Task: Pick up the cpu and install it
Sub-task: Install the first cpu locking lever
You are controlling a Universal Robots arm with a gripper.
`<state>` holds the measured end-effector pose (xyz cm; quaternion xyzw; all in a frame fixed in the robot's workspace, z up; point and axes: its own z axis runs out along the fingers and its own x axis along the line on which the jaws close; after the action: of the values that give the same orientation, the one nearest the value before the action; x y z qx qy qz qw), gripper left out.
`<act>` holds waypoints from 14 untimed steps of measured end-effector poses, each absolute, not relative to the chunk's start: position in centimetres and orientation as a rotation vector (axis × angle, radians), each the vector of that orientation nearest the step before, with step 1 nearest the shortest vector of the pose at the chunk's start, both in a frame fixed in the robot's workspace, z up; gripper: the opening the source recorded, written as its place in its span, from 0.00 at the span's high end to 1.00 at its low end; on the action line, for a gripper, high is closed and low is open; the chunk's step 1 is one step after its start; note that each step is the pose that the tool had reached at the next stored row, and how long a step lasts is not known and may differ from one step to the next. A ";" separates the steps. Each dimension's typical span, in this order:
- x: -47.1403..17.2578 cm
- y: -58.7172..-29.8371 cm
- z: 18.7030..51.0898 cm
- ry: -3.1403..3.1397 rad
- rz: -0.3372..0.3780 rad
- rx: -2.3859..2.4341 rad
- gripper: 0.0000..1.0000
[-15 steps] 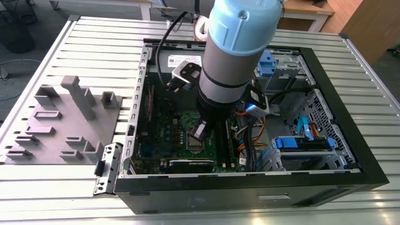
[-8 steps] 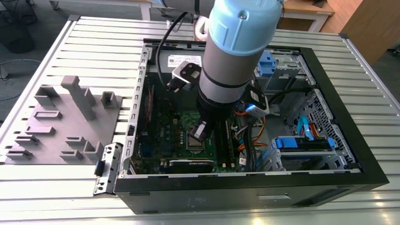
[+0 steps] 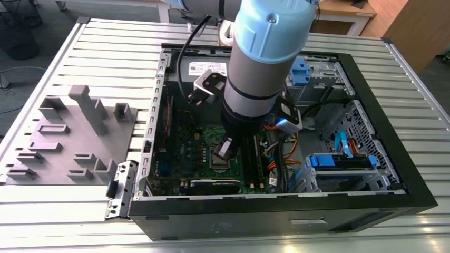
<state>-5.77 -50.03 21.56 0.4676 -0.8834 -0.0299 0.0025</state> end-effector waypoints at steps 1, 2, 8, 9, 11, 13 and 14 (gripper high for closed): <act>-5.8 -50.0 21.5 -2.769 -0.087 1.466 0.89; -5.8 -50.0 21.4 -2.767 -0.078 1.464 0.89; -5.8 -50.0 21.0 -2.752 -0.025 1.456 0.89; -5.8 -50.0 21.0 -2.750 -0.017 1.454 0.89; -5.8 -50.0 20.8 -2.745 -0.002 1.451 0.89; -5.7 -50.0 20.8 -2.743 0.007 1.450 0.89; -5.7 -50.0 20.8 -2.743 0.007 1.450 0.89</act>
<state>-5.75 -50.02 20.76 0.4673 -0.8839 0.0023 0.0196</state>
